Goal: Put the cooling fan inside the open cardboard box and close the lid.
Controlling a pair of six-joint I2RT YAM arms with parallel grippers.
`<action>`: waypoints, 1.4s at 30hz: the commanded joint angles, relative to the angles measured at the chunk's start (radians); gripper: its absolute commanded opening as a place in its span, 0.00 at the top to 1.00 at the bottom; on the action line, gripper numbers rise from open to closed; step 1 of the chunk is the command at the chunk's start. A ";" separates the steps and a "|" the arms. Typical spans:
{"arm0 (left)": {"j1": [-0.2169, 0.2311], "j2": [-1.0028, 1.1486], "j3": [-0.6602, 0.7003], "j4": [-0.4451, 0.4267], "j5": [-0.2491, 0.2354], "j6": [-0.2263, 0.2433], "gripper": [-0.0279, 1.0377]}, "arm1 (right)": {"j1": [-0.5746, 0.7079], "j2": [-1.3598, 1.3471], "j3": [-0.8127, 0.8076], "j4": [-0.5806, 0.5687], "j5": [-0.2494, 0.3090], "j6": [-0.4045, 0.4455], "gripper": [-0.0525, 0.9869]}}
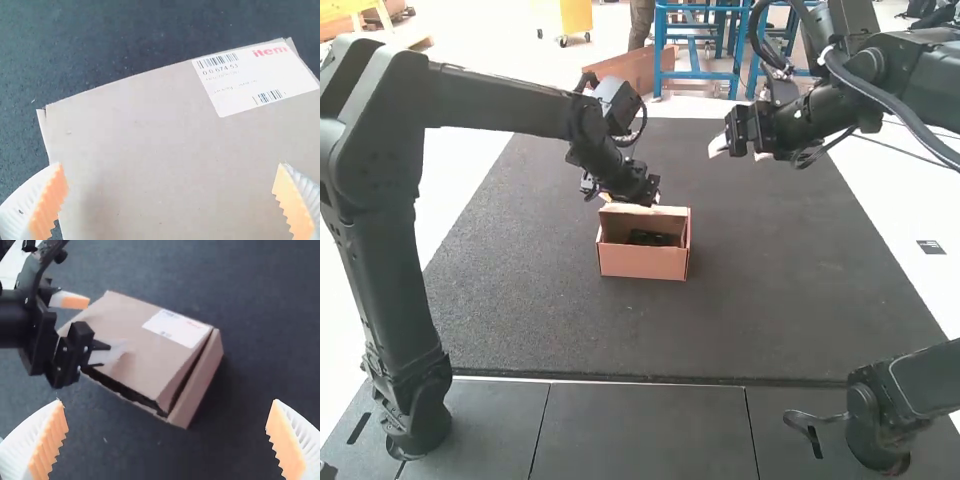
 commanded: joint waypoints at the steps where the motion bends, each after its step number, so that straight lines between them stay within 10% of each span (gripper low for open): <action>1: -0.019 0.012 -0.037 0.019 0.019 0.007 0.06 | -0.009 -0.013 0.033 -0.033 -0.062 0.027 0.07; 24: -0.033 -0.005 -0.075 0.071 0.021 0.008 0.06 | -0.012 -0.014 0.044 -0.102 -0.058 0.030 0.07; 42: 0.177 -0.279 0.084 0.052 -0.007 0.016 0.06 | -0.027 -0.059 0.045 0.245 0.163 0.070 0.07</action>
